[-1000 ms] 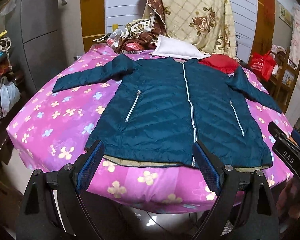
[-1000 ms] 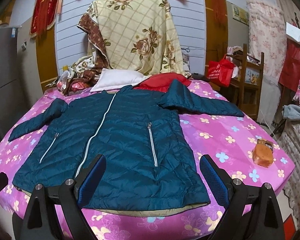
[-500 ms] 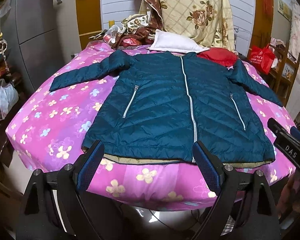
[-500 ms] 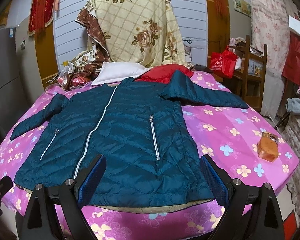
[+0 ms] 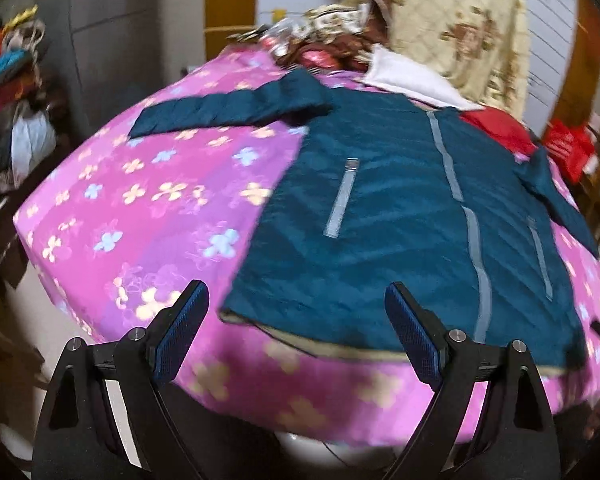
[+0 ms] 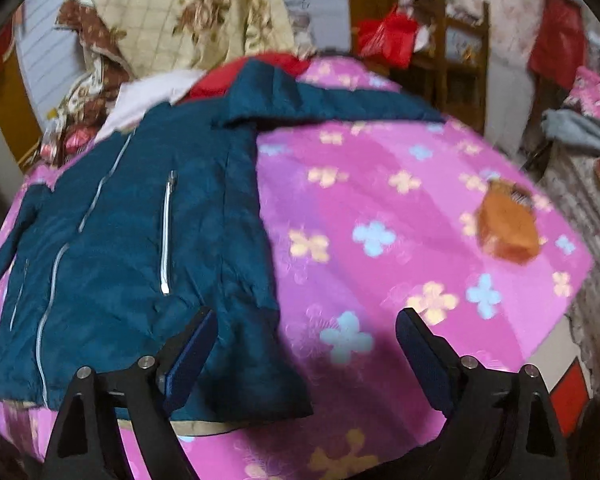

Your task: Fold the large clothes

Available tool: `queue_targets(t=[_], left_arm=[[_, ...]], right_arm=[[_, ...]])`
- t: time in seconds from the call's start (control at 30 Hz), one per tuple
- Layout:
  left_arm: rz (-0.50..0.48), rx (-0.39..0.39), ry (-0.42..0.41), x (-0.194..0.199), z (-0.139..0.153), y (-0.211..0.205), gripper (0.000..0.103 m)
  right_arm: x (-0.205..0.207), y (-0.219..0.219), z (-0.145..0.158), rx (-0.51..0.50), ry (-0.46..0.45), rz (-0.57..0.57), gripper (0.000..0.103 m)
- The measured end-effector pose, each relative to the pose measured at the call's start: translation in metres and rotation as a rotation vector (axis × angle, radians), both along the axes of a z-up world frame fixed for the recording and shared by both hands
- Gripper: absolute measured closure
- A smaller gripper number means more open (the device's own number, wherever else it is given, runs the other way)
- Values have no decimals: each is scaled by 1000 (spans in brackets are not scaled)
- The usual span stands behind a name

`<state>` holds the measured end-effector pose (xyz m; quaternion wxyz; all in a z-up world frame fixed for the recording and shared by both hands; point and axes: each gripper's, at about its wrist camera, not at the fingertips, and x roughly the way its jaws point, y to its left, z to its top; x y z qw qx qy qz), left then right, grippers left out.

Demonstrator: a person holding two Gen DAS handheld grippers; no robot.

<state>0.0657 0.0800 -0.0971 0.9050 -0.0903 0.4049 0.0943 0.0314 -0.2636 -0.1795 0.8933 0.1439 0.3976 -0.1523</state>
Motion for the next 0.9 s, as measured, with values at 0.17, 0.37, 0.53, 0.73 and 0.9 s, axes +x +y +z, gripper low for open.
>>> queue_targets(t=[0.17, 0.37, 0.53, 0.73, 0.9], left_arm=[[6, -64, 78, 41, -36, 43, 13], [-34, -161, 168, 73, -70, 53, 20], [-86, -158, 188, 72, -70, 32, 75], [-86, -141, 201, 48, -66, 21, 78], [-58, -172, 175, 25, -52, 35, 78]], right_arm=[[15, 8, -17, 86, 17, 89, 24], [28, 19, -32, 146, 47, 145, 51], [20, 17, -26, 175, 52, 198, 86], [0, 17, -25, 138, 84, 207, 92], [-16, 10, -18, 145, 76, 188, 92]])
